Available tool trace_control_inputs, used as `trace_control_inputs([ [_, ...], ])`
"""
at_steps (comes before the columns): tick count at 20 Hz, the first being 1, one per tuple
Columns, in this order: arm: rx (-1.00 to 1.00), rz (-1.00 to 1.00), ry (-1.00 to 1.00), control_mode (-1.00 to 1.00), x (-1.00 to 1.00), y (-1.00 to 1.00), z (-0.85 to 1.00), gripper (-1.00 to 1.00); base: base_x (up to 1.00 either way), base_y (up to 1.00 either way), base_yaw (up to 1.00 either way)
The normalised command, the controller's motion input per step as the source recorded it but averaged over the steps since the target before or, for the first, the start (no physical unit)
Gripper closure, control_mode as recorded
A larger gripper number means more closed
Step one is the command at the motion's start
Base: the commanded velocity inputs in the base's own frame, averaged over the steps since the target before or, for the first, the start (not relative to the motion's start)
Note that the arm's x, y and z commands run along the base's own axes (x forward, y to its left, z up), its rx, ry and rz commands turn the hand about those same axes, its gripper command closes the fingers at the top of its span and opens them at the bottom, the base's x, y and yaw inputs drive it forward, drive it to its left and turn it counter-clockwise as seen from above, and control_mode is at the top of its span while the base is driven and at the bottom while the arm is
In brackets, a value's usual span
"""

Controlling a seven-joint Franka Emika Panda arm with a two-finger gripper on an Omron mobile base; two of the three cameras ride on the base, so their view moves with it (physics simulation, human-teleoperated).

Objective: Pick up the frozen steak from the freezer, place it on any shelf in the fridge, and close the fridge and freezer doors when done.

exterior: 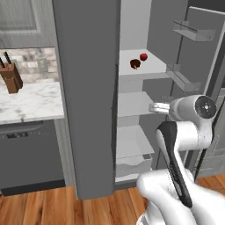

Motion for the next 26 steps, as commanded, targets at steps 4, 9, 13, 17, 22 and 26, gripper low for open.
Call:
trace_control_inputs([
  [4,0.07,-0.03,0.00,-1.00,-1.00,-0.88,0.15,-1.00,0.00,0.00,0.00],
  [9,0.06,0.00,0.00,-1.00,-1.00,-0.92,0.23,-1.00,0.00,0.00,0.00],
  [13,0.02,0.00,0.00,-1.00,-0.75,-1.00,0.05,-1.00,0.00,0.00,0.00],
  [17,0.00,0.00,0.00,-1.00,-0.06,-1.00,0.00,-1.00,0.00,0.00,0.00],
  [22,0.01,0.02,-0.01,-1.00,0.15,-0.98,0.00,-1.00,0.00,0.00,0.00],
  [26,0.05,0.16,-0.04,-1.00,0.30,-0.76,0.00,-1.00,0.00,0.00,0.00],
])
